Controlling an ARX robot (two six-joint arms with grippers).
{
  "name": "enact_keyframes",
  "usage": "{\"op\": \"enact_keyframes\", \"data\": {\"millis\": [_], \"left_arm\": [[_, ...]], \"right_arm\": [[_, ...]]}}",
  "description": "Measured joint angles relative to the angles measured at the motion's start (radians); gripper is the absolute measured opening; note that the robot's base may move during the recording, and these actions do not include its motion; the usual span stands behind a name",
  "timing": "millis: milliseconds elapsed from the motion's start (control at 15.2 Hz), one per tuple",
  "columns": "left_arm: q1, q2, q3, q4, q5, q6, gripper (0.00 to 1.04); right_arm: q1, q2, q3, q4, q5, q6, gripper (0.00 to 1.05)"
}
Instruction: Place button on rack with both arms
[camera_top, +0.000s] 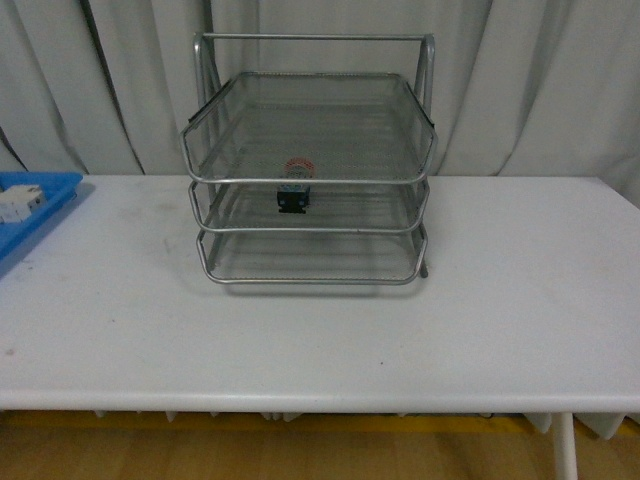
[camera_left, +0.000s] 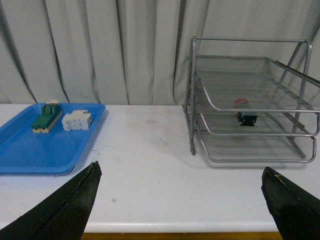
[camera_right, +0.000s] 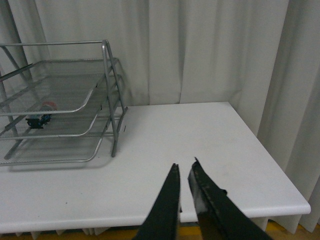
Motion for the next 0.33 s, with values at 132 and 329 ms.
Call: {"op": "enact_keyframes", "data": {"millis": [132,329], "left_arm": [[0.000,0.000,0.000,0.001,0.000,0.000,0.98],[0.000,0.000,0.000,0.001,0.000,0.000,0.98]], "right_arm": [[0.000,0.000,0.000,0.000,0.000,0.000,0.29],[0.000,0.000,0.000,0.000,0.000,0.000,0.81]]}}
